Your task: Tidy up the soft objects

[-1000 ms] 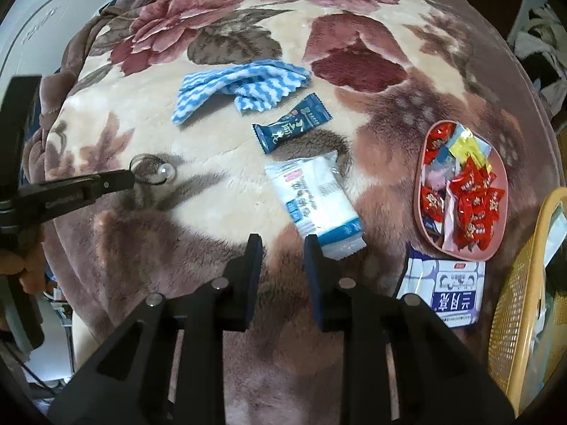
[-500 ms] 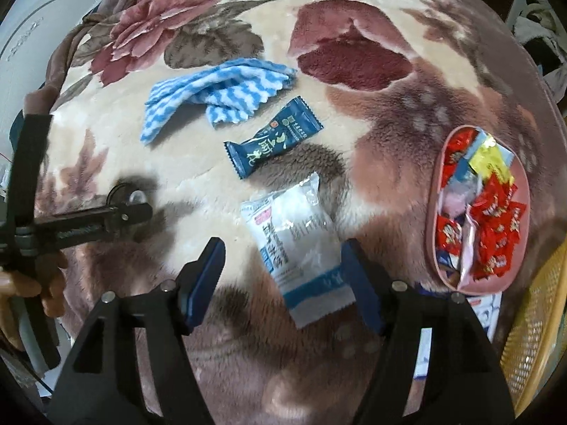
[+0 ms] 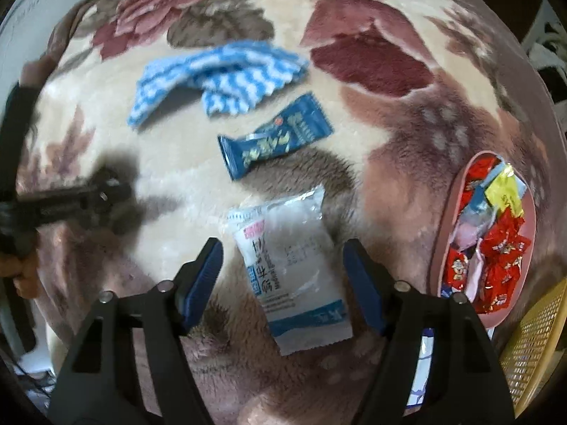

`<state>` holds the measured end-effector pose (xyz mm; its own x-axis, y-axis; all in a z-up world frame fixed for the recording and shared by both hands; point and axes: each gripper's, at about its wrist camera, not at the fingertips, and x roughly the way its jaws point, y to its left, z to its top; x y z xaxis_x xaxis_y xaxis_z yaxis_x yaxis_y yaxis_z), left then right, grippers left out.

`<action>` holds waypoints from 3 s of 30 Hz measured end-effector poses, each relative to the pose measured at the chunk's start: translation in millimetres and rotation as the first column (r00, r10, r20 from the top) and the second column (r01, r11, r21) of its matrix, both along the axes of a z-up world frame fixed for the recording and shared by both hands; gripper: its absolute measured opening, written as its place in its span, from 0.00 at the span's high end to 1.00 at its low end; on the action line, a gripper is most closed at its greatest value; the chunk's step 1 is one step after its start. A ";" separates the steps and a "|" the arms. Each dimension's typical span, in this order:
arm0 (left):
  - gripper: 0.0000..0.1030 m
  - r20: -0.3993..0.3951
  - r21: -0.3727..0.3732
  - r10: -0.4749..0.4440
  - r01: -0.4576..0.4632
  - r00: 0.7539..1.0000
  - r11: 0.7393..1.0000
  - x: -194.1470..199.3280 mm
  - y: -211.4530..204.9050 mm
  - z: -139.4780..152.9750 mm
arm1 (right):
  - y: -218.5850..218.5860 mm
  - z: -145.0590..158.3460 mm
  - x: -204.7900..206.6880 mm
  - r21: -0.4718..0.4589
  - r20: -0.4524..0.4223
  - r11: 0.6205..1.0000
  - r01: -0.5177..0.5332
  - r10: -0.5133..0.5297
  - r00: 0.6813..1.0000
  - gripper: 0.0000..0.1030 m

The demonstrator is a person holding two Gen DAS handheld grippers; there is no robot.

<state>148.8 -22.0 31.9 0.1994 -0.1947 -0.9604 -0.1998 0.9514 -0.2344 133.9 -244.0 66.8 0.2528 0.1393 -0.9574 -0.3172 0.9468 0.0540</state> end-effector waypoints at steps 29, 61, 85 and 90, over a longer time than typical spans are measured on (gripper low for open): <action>0.77 0.118 0.034 -0.099 0.096 0.988 0.995 -72.9 -45.2 86.8 | -18.4 79.4 -77.8 0.077 0.131 0.995 0.064 -0.074 0.989 0.56; 0.77 0.152 0.093 -0.292 0.280 0.944 0.955 -105.2 -154.1 116.1 | -101.2 114.1 -140.9 0.138 0.199 0.970 0.201 -0.226 0.954 0.56; 0.77 0.176 0.117 -0.459 0.445 0.871 0.888 -104.3 -278.6 141.1 | -205.3 136.3 -163.1 0.176 0.237 0.924 0.340 -0.375 0.896 0.56; 0.77 0.181 0.114 -0.491 0.478 0.852 0.871 -101.9 -306.2 144.9 | -228.6 139.9 -166.4 0.182 0.242 0.910 0.373 -0.409 0.880 0.56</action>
